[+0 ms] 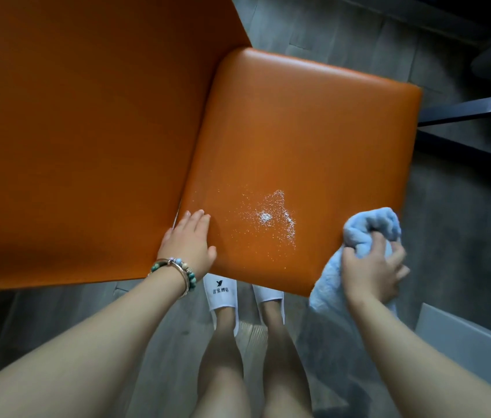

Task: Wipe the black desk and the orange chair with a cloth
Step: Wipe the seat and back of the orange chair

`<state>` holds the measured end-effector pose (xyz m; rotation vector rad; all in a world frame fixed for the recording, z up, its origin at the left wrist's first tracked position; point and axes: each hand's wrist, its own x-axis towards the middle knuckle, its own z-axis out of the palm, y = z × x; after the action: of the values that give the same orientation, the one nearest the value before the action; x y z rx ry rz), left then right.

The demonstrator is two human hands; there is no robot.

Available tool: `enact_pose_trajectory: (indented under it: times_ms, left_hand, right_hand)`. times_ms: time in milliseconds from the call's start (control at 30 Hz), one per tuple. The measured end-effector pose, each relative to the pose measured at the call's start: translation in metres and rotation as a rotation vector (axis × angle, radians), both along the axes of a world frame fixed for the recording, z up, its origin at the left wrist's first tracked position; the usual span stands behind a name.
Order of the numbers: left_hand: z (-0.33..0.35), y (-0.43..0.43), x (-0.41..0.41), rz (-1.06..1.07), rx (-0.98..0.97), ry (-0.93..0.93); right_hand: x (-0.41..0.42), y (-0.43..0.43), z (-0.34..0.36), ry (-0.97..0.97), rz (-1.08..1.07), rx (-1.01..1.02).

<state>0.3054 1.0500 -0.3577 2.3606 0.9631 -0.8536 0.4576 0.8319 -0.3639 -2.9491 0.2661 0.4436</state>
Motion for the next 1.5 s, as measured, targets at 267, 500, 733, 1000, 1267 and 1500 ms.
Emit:
enact_pose_trajectory:
  times_ms: [267,500,733,1000,1267,1500]
  left_hand:
    - [-0.001,-0.001,0.000,-0.018,0.008,0.029]
    - [-0.003,-0.003,-0.001,-0.004,-0.003,0.031]
    - [-0.002,-0.001,-0.002,-0.011,-0.040,0.035]
    - [-0.003,-0.002,-0.009,0.032,-0.070,0.054]
    - [0.001,0.005,-0.006,0.029,-0.108,0.062]
    - [-0.002,0.004,-0.006,0.072,-0.101,0.023]
  right_hand:
    - [-0.030,0.057,0.004,0.035,0.508,0.260]
    - [0.028,0.022,0.005,0.012,0.158,-0.082]
    - [-0.039,0.070,0.006,0.208,0.778,-0.056]
    - [0.062,0.062,0.016,0.114,0.411,-0.199]
    - [-0.002,0.078,0.008,0.147,1.043,-0.065]
    - [0.084,0.118,0.006,0.090,0.567,-0.199]
